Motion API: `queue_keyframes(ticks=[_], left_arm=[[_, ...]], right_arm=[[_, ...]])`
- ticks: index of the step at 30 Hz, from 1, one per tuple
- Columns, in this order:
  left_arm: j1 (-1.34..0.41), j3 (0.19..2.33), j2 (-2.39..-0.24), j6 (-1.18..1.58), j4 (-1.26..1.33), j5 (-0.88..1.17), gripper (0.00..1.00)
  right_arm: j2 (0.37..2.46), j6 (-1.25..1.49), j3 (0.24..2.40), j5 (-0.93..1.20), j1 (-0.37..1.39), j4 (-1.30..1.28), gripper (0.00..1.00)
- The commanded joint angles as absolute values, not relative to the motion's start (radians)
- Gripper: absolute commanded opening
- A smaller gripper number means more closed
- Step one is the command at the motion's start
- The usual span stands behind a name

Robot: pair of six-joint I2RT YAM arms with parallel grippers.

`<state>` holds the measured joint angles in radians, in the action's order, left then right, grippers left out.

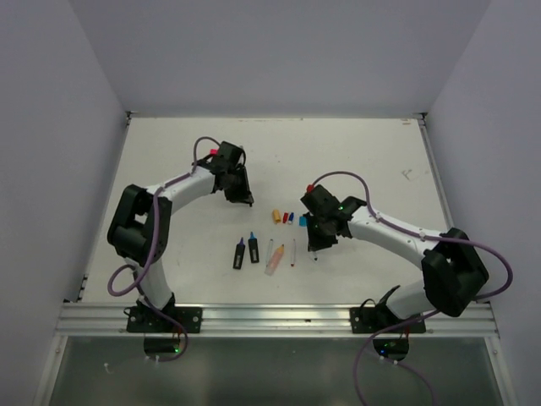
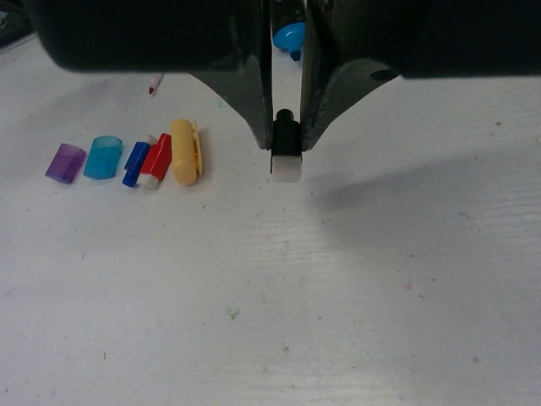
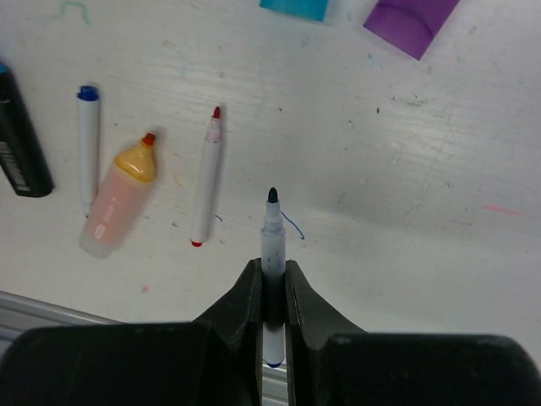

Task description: Open the pen caps

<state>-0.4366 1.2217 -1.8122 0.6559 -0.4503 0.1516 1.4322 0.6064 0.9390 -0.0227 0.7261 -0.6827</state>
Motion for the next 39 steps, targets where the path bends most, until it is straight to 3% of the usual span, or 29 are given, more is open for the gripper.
queue_keyframes(ticks=[1,11,16,25,29,37,39], left_arm=[[-0.452,1.288,-1.844,0.618,-0.439,0.158,0.04],[-0.471,1.267,-1.885,0.632,-0.443,0.147,0.16],[-0.474,1.27,-1.904,0.623,-0.451,0.143,0.3],[-0.471,1.269,-1.894,0.604,-0.463,0.089,0.56],[-0.457,1.319,-1.882,0.578,-0.498,0.051,0.62],[-0.322,1.632,-1.976,0.575,-0.597,0.005,0.68],[-0.293,1.707,-2.046,0.601,-0.632,0.005,0.77]], right_arm=[[1.447,0.6,0.907,-0.048,0.727,-0.684,0.0],[1.581,0.572,0.939,0.023,0.727,-0.569,0.06],[1.632,0.581,0.951,0.045,0.729,-0.551,0.09],[1.623,0.589,0.939,0.055,0.727,-0.538,0.31],[1.608,0.592,0.951,0.054,0.727,-0.551,0.42],[1.531,0.555,1.106,0.008,0.727,-0.696,0.54],[1.532,0.543,1.153,0.003,0.727,-0.736,0.56]])
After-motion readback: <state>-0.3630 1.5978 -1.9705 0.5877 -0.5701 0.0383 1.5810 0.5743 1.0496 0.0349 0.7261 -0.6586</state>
